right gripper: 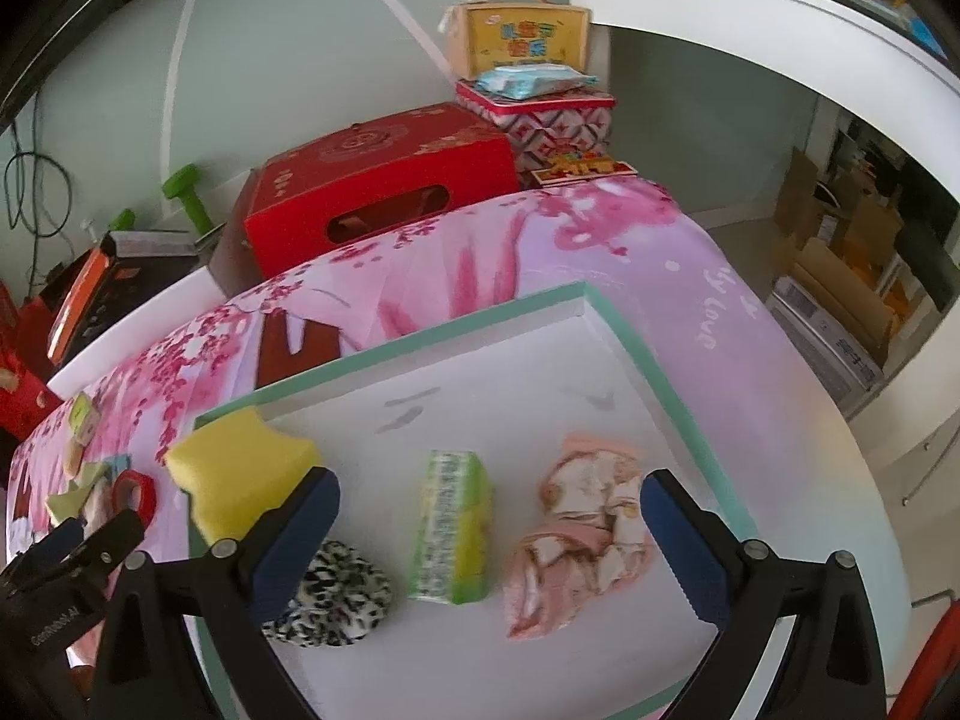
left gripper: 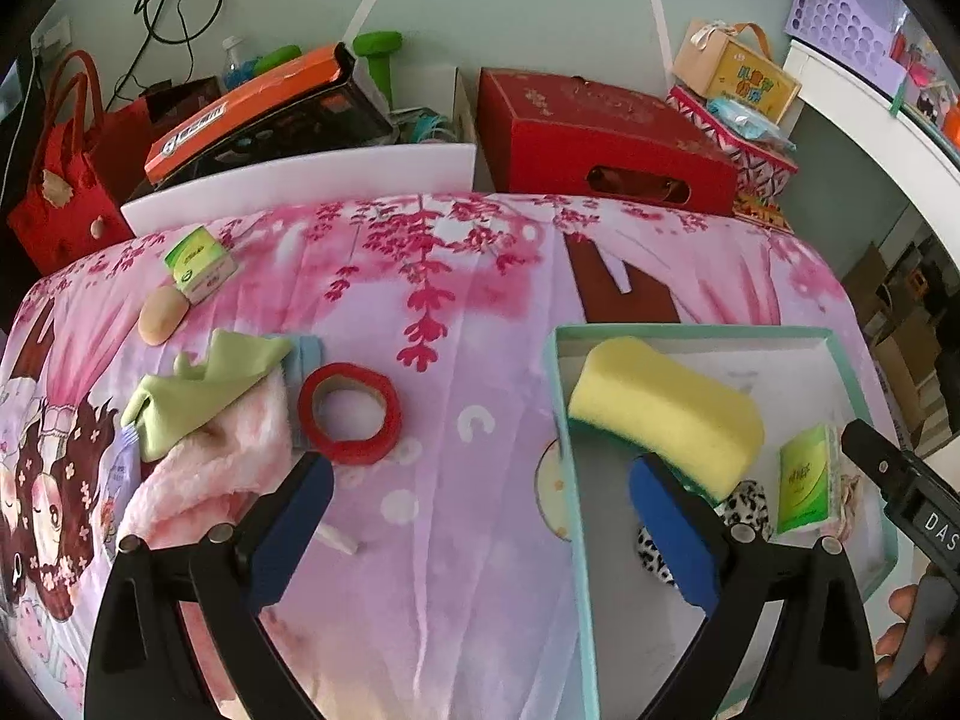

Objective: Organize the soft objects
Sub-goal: 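Move both tools back over the bed and grasp the pink fuzzy towel with the right tool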

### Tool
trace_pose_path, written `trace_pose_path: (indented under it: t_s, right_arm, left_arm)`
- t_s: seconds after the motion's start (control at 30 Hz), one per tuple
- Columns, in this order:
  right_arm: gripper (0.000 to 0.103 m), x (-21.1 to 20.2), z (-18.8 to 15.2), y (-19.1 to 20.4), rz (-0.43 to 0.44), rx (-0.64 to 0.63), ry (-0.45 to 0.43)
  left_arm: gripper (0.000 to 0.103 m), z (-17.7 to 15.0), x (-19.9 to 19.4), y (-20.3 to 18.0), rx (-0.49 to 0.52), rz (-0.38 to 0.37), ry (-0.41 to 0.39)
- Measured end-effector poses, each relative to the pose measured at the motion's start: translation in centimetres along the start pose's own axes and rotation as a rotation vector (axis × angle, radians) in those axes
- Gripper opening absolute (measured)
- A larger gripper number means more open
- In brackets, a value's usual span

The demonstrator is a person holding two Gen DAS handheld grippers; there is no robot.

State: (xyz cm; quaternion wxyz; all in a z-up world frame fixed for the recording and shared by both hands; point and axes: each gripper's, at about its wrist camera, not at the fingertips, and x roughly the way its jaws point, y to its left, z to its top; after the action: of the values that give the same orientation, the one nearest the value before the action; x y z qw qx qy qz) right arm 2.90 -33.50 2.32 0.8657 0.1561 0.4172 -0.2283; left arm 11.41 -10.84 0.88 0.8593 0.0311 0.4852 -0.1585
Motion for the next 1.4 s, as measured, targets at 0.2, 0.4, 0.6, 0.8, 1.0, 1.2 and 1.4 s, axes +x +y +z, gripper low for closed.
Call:
trace_pose_path:
  t_s: [0.2, 0.4, 0.6, 0.8, 1.0, 1.2, 1.4]
  right_arm:
    - [0.102, -0.5, -0.3, 4.0, 0.056, -0.081, -0.007]
    - [0.102, -1.4, -1.1, 9.0, 0.169, -0.149, -0.016]
    - [0.102, -1.9, -2.7, 13.6, 0.261, -0.225, 0.002]
    - [0.102, -1.9, -4.1, 17.1, 0.314, -0.284, 0.028]
    - [0.102, -1.9, -6.2, 20.7, 0.386, -0.344, 0.069]
    - [0.102, -1.7, -8.6, 24.2, 0.427, -0.431, 0.098]
    - [0.102, -1.1, -10.6, 26.5, 0.463, -0.497, 0.131]
  left_arm:
    - [0.099, 0.3, -1.0, 3.2, -0.043, 0.015, 0.003]
    - [0.099, -0.3, -2.8, 10.1, -0.159, 0.154, -0.009]
    - [0.099, -1.9, -4.0, 16.5, -0.297, 0.222, 0.004]
    - [0.099, -3.3, -4.0, 19.5, -0.386, 0.202, 0.041]
    - [0.099, -4.3, -3.3, 21.0, -0.47, 0.1, 0.075]
    - [0.099, -5.1, -2.4, 22.7, -0.557, 0.06, 0.1]
    - [0.099, -5.6, -2.0, 23.6, -0.609, 0.019, 0.106]
